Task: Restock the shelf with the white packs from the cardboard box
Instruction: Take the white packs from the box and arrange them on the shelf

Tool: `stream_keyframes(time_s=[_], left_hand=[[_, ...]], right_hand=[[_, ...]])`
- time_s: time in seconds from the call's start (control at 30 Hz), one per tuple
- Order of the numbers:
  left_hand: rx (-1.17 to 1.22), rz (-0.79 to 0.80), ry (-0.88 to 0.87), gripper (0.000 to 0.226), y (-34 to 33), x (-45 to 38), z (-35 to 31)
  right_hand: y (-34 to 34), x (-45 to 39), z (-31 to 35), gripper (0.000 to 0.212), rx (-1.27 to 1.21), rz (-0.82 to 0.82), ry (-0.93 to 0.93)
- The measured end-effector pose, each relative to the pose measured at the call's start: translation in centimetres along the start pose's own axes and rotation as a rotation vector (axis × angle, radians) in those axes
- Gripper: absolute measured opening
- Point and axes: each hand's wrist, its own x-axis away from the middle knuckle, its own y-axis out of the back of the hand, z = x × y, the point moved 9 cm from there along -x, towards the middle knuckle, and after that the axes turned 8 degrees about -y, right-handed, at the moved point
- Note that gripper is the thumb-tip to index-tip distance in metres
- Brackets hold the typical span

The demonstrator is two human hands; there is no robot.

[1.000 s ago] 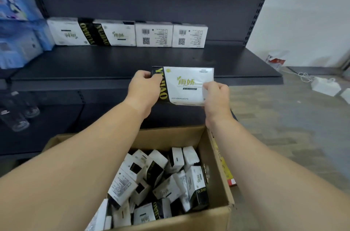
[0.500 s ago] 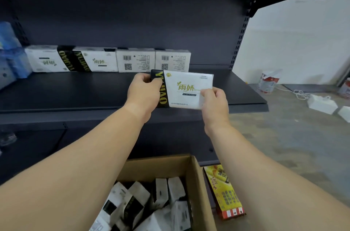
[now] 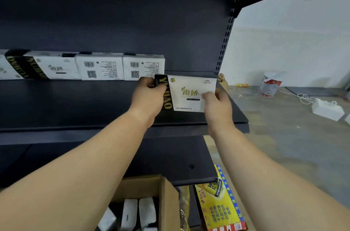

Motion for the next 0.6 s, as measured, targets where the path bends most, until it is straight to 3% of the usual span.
stream_keyframes(time_s=[0.3,0.43,0.6], left_hand=[[-0.035,-0.012,0.038,0.013,-3.4,-1.5,2.3],[-0.071,-0.021,0.036,0.025,-4.0,-2.6,3.1],[-0.123,-0.048,0.050,0.013,-4.5,-4.7,4.1]], right_hand=[[1.0,-4.4,-1.6,0.027,0.057,0.028,-0.022],[0.6,-6.4,-1.6,0.023,0.152,0.016,0.019],[-0.3,-9.1,-1.3,0.033,0.252,0.008,0.053]])
